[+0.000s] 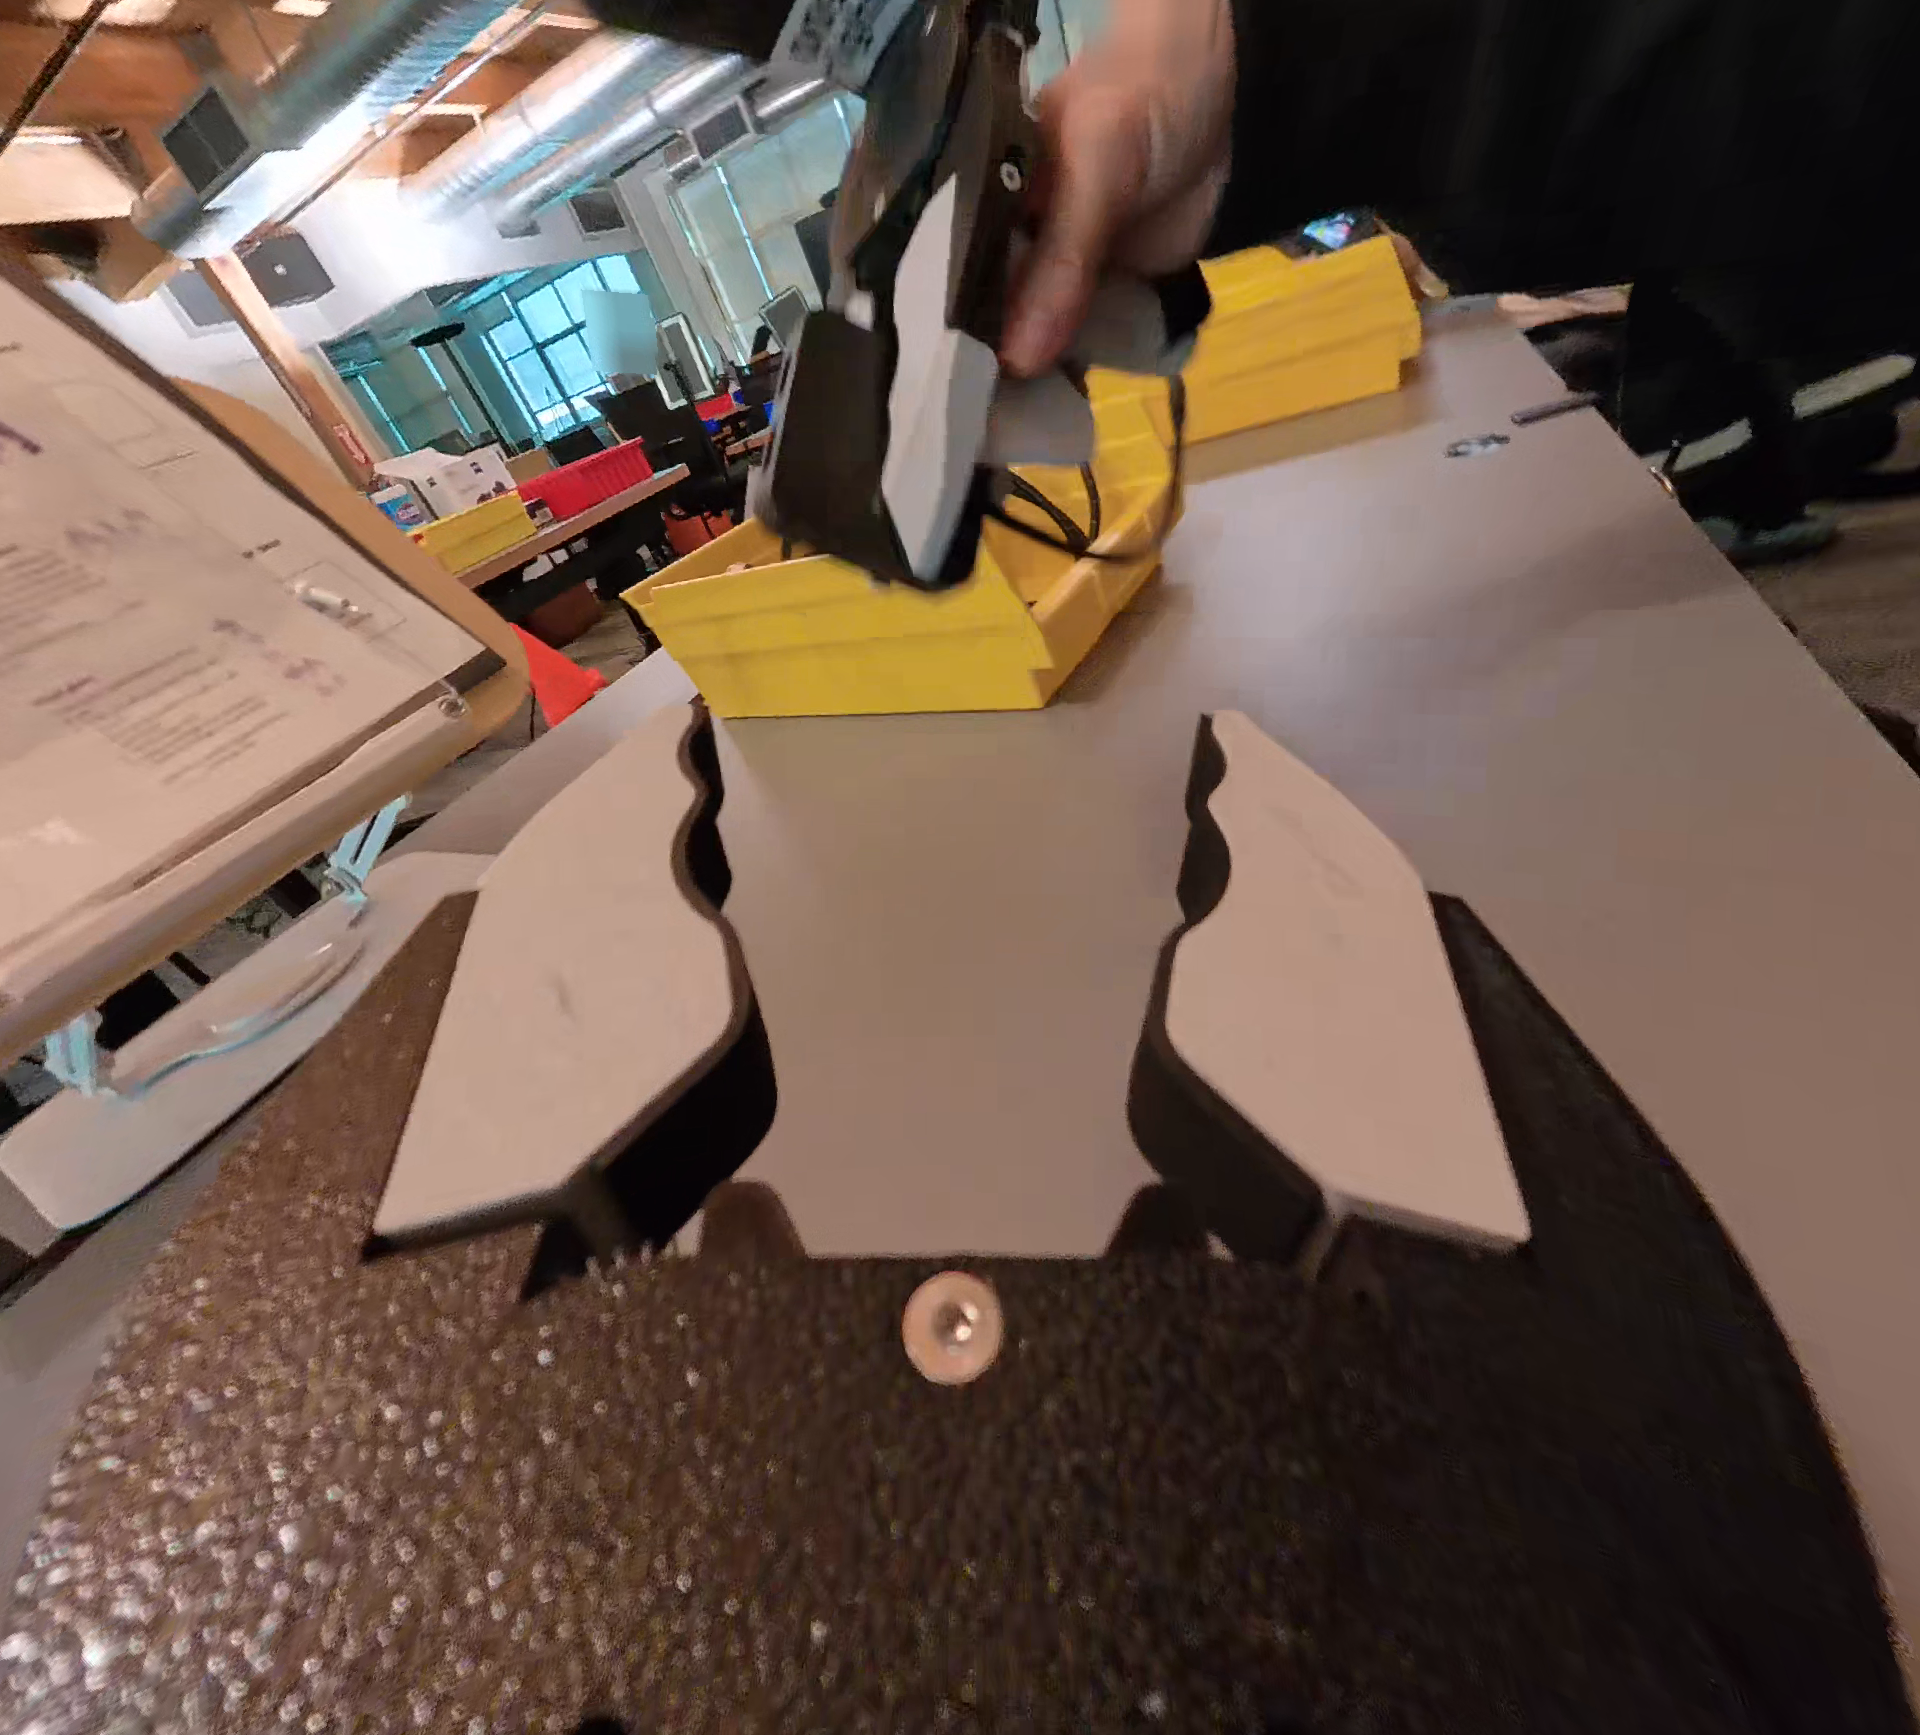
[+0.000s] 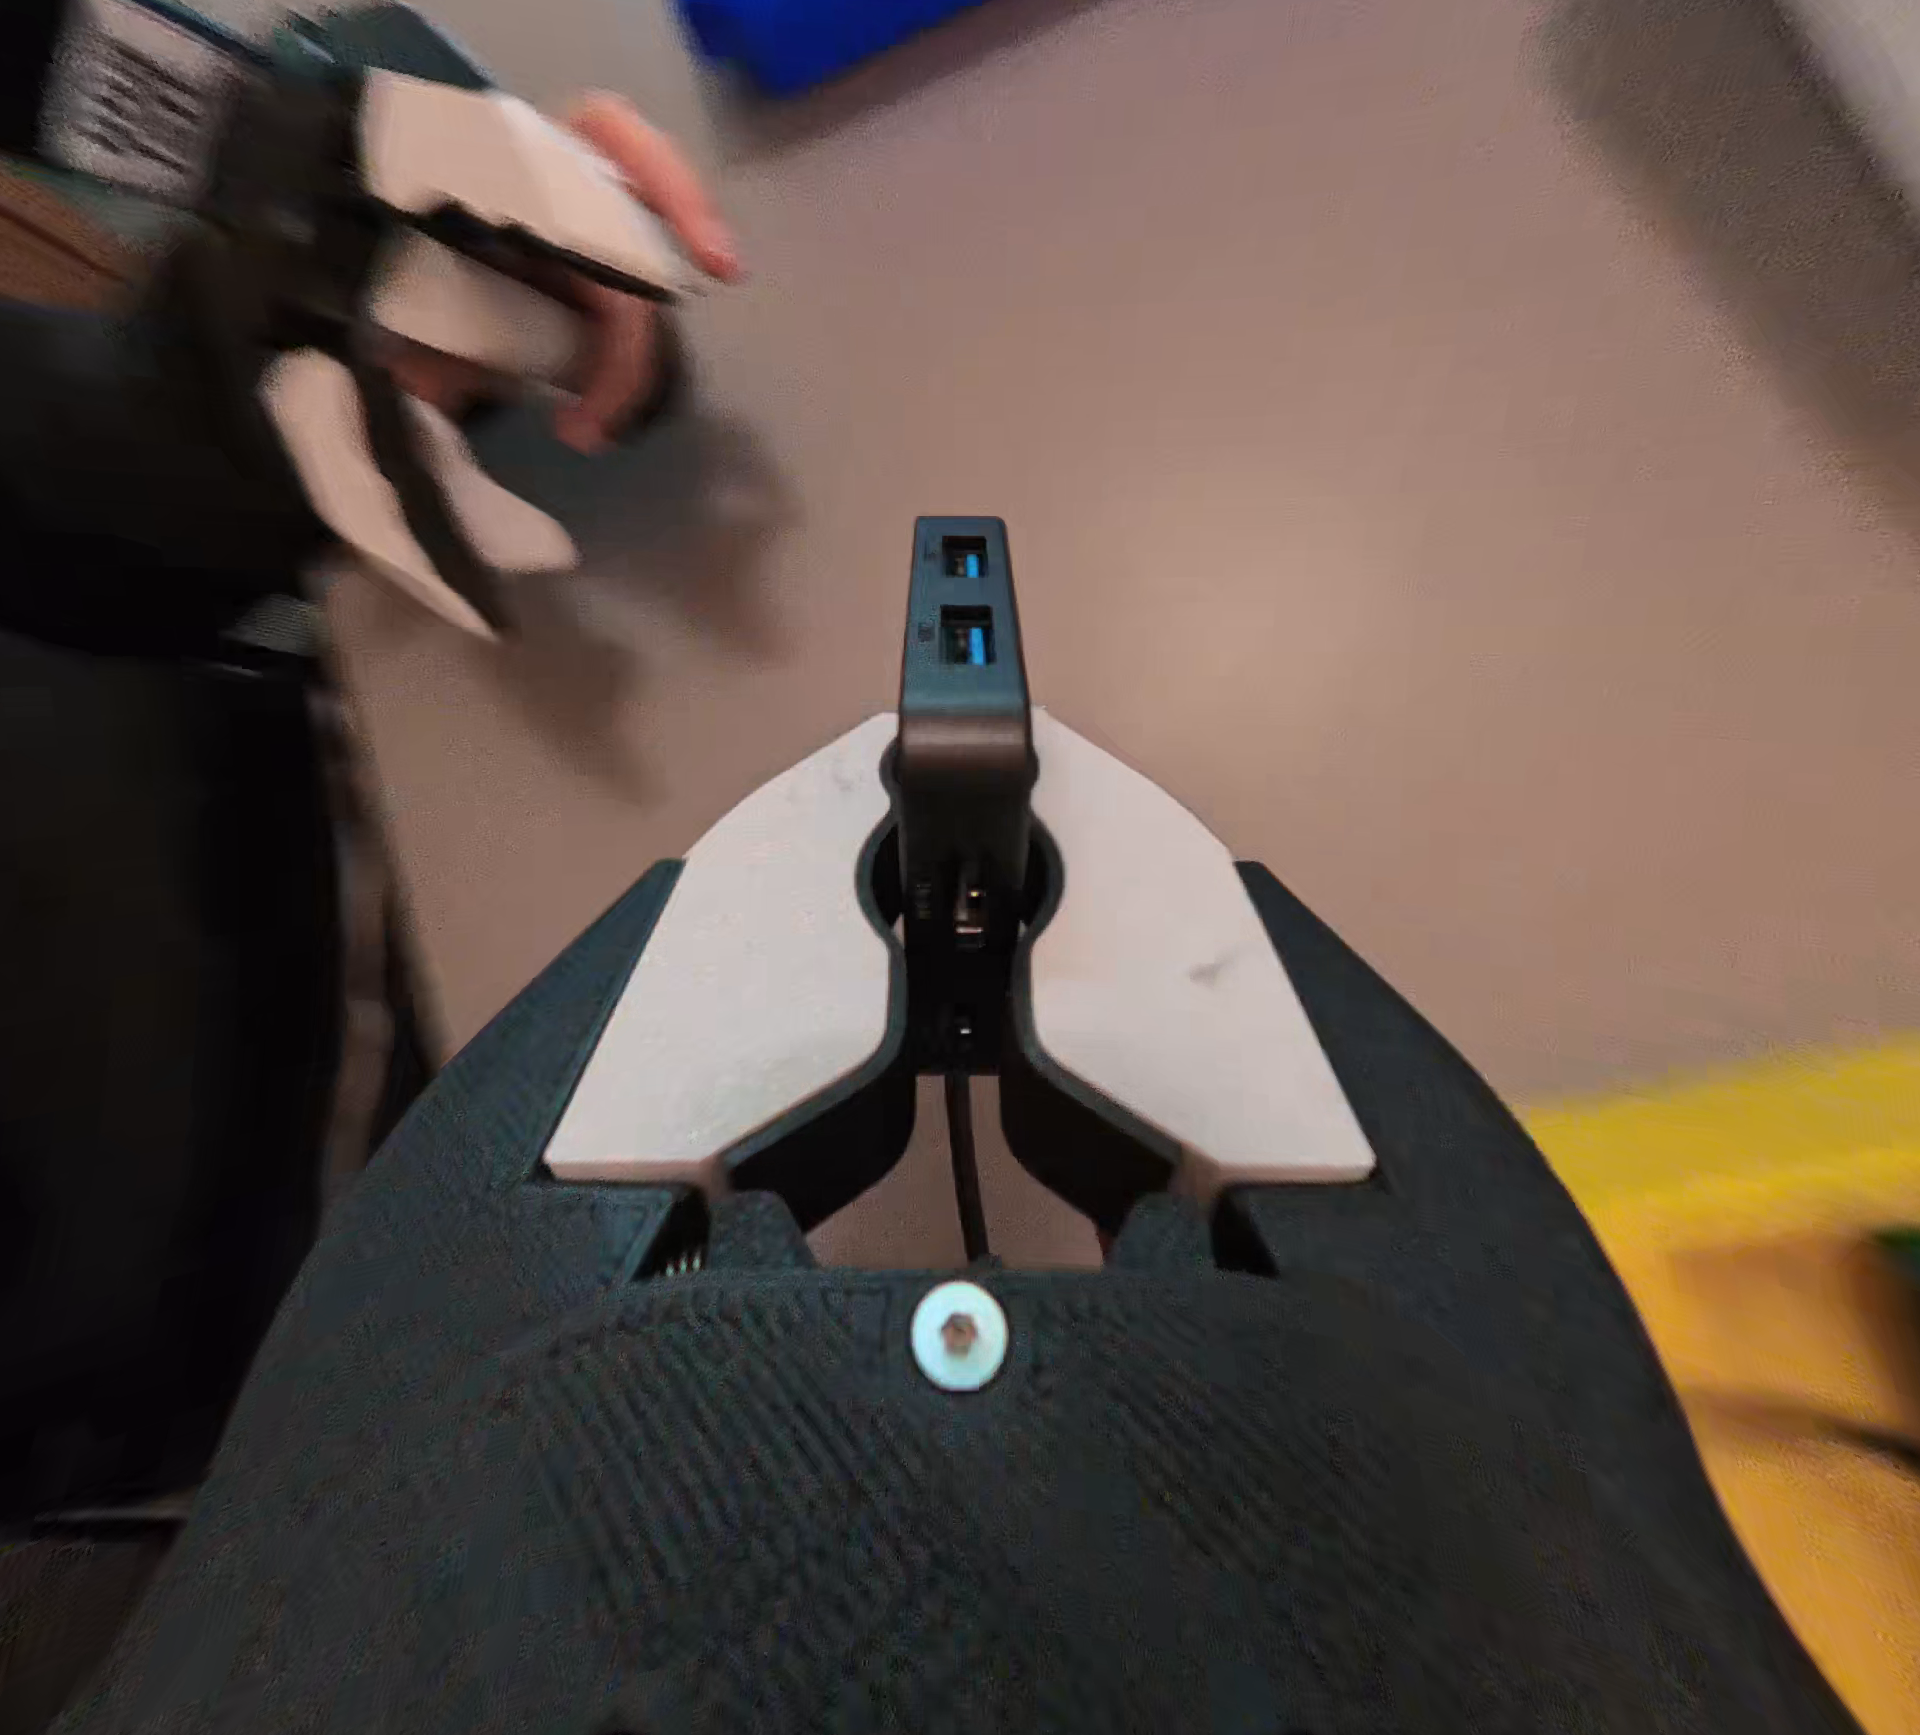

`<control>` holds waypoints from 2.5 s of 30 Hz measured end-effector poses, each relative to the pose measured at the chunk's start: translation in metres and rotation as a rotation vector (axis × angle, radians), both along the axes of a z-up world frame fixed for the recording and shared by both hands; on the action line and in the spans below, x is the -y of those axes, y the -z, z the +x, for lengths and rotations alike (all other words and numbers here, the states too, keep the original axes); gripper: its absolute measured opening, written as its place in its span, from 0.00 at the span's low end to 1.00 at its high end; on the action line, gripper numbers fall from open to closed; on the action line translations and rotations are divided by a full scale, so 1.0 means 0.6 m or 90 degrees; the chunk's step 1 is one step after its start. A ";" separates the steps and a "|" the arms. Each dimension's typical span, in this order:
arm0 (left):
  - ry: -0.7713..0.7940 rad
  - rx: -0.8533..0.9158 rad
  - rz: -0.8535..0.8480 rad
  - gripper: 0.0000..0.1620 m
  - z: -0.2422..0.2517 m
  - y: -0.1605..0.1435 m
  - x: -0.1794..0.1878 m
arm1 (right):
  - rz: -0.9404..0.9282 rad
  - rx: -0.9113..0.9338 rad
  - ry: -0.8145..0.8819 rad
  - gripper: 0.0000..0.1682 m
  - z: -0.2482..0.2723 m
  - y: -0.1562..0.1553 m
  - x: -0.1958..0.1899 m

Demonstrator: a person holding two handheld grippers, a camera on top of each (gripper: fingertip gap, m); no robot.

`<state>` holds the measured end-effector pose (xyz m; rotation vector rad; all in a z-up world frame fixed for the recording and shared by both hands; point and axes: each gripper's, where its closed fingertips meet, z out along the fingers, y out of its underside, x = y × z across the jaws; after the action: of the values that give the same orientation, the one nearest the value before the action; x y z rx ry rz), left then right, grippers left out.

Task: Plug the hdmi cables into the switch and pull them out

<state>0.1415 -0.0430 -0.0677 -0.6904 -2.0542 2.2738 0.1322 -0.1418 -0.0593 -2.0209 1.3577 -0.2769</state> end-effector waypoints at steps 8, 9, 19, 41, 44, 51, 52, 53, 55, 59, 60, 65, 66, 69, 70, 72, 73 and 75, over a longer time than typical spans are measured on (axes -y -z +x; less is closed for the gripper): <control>-0.018 -0.022 0.033 0.45 0.017 0.015 0.006 | -0.586 -0.190 0.047 0.09 -0.051 -0.076 0.450; -0.018 -0.019 0.038 0.45 0.016 0.018 0.007 | -0.601 -0.238 0.037 0.09 -0.059 -0.063 0.476; -0.020 -0.030 0.094 0.44 0.025 0.042 0.010 | -0.688 -0.483 -0.101 0.09 -0.106 0.020 0.582; -0.069 -0.019 0.173 0.45 0.038 0.079 0.021 | -0.515 0.122 0.290 0.39 -0.120 -0.088 0.367; -0.107 -0.023 0.184 0.44 0.044 0.083 0.035 | -0.335 0.318 0.349 0.42 -0.203 -0.039 0.255; -0.106 -0.146 0.304 0.49 -0.029 0.066 0.219 | -0.166 0.251 0.659 0.55 -0.370 0.073 0.315; -0.125 -0.173 0.309 0.49 -0.037 0.056 0.254 | -0.151 0.289 0.694 0.54 -0.377 0.053 0.322; -0.137 -0.200 0.318 0.50 -0.047 0.049 0.288 | -0.135 0.348 0.711 0.54 -0.376 0.030 0.323; -0.163 -0.232 0.331 0.55 -0.065 0.046 0.354 | -0.116 0.450 0.696 0.53 -0.361 -0.008 0.315; -0.306 -0.264 0.401 0.60 -0.055 0.097 0.448 | -0.128 0.407 0.643 0.53 -0.336 0.002 0.295; -0.302 -0.270 0.408 0.66 -0.058 0.104 0.462 | -0.144 0.392 0.636 0.53 -0.332 0.010 0.293; -0.321 -0.172 0.379 0.26 -0.042 0.096 0.474 | -0.240 0.318 0.578 0.55 -0.316 0.040 0.284; -0.352 -0.139 0.373 0.22 -0.027 0.095 0.469 | -0.257 0.309 0.573 0.55 -0.316 0.041 0.284; -0.408 -0.115 0.364 0.07 0.028 0.095 0.445 | -0.263 0.308 0.563 0.54 -0.308 0.040 0.276; -0.401 -0.109 0.355 0.05 0.044 0.095 0.431 | -0.256 0.311 0.556 0.54 -0.304 0.036 0.269; -0.366 -0.114 0.350 0.04 0.063 0.095 0.392 | -0.252 0.332 0.543 0.54 -0.295 0.018 0.254; -0.359 -0.105 0.347 0.04 0.072 0.094 0.366 | -0.249 0.351 0.537 0.54 -0.289 0.005 0.245; -0.345 -0.105 0.341 0.04 0.087 0.094 0.307 | -0.211 0.398 0.511 0.54 -0.268 -0.026 0.213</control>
<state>0.1936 -0.2270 -0.1238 0.0915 -2.8242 1.7118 -0.0288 -0.2697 -0.0434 -1.3106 1.6804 -1.4301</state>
